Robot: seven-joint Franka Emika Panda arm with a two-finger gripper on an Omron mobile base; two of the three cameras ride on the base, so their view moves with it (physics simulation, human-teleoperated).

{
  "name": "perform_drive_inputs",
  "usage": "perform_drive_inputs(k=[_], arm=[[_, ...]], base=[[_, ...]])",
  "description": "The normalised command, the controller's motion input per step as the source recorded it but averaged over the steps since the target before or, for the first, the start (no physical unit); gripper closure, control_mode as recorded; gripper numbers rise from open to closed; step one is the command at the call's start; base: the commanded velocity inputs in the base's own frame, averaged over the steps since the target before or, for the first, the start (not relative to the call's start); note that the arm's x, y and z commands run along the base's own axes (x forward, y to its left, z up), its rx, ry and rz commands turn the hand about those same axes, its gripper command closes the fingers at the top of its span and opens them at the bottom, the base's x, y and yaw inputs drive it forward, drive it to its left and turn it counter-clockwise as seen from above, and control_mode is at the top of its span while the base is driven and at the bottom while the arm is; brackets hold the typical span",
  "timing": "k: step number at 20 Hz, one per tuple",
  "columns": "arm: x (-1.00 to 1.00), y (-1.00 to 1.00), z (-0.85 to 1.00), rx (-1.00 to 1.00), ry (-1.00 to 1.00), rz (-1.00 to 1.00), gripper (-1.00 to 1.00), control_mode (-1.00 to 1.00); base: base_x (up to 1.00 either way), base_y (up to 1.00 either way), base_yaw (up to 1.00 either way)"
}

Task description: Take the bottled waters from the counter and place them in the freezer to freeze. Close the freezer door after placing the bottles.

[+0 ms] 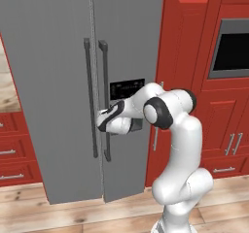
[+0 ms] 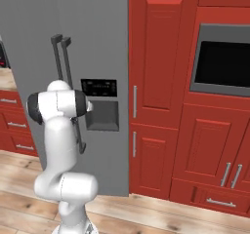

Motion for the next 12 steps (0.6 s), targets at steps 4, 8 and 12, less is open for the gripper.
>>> perform_drive_inputs(k=[4,8,12], arm=[[0.37,0.00,0.17,-0.03,0.05,-0.04,-1.00,-1.00],[0.34,0.00,0.26,-0.01,0.16,-0.05,-1.00,-1.00],[0.34,0.00,0.32,-0.02,0.22,-0.06,-1.00,-1.00]], base=[[0.00,0.00,0.00],[0.00,0.00,0.00],[0.00,0.00,0.00]])
